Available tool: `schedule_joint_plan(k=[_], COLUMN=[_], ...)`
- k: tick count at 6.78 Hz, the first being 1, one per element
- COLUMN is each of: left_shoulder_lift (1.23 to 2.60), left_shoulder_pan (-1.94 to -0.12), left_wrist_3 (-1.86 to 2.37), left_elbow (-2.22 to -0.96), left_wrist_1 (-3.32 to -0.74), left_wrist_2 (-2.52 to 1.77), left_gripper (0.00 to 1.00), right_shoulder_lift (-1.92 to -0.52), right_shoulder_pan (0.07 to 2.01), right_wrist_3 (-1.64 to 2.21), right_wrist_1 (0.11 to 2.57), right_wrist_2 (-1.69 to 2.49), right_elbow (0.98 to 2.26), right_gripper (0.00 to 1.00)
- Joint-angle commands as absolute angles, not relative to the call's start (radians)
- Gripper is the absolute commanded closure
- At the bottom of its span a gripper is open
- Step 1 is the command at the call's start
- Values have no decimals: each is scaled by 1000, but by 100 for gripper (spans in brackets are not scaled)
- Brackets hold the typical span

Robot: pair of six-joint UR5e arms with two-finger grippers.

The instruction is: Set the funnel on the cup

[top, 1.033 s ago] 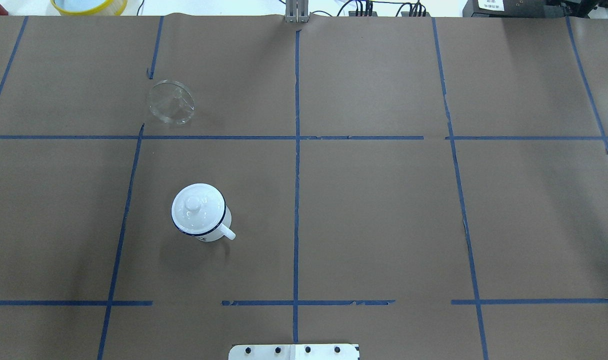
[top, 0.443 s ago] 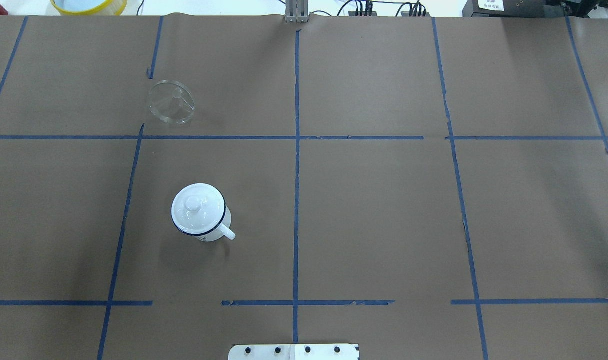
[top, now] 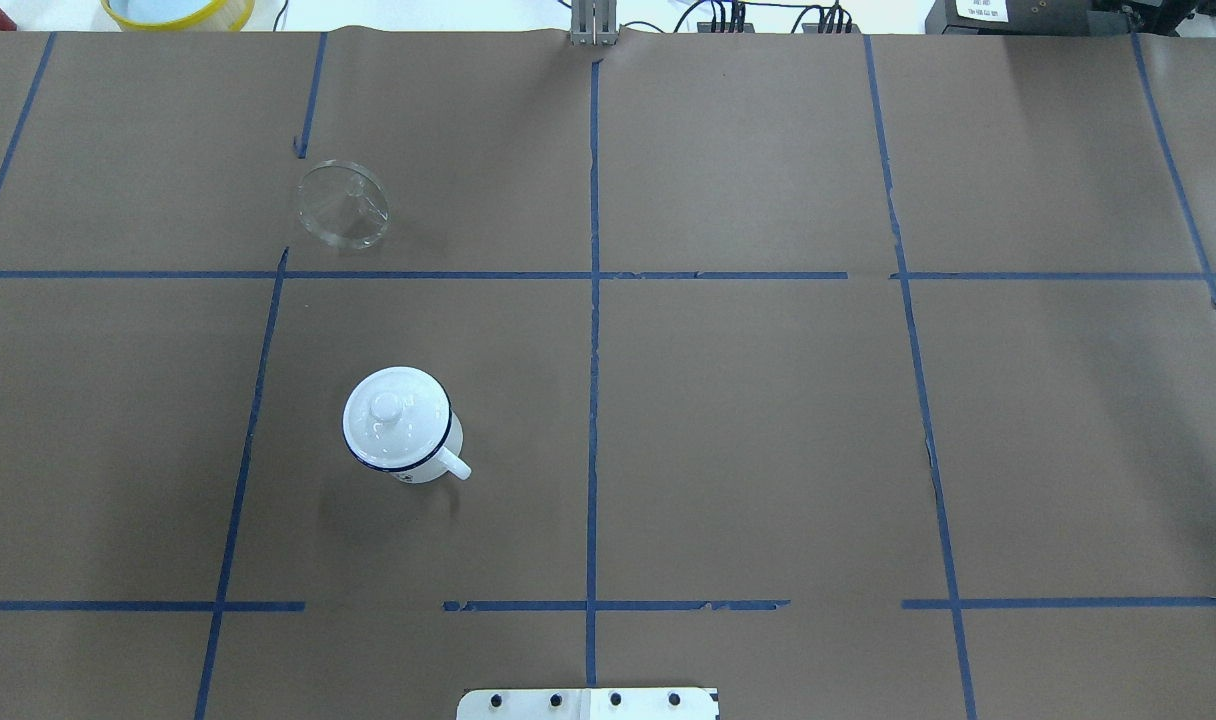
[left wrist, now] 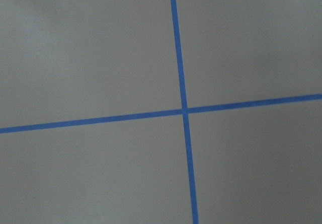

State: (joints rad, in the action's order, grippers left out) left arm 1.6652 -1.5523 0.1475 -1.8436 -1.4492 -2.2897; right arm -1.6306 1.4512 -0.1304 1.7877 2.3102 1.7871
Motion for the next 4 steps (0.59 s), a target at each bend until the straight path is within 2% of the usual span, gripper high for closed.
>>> schedule_joint_plan(k=[1,4], left_shoulder_lift=[1698,1697], left_shoulder_pan=[-1372,-1102], left_wrist_3=[480,737], left_elbow=[-2059,-2227], left_wrist_1=[-1422,-1428], left_wrist_2=[-2292,-2219], left_gripper=[0,0], right_shoulder_lift=[-1629,-1631], right_shoulder_pan=[1451,1451], right_wrist_3=[-130,-130], right_wrist_1=[1787,1787], right_wrist_2=[2310,2310], right_elbow=[1787,1787], right_gripper=[0,0])
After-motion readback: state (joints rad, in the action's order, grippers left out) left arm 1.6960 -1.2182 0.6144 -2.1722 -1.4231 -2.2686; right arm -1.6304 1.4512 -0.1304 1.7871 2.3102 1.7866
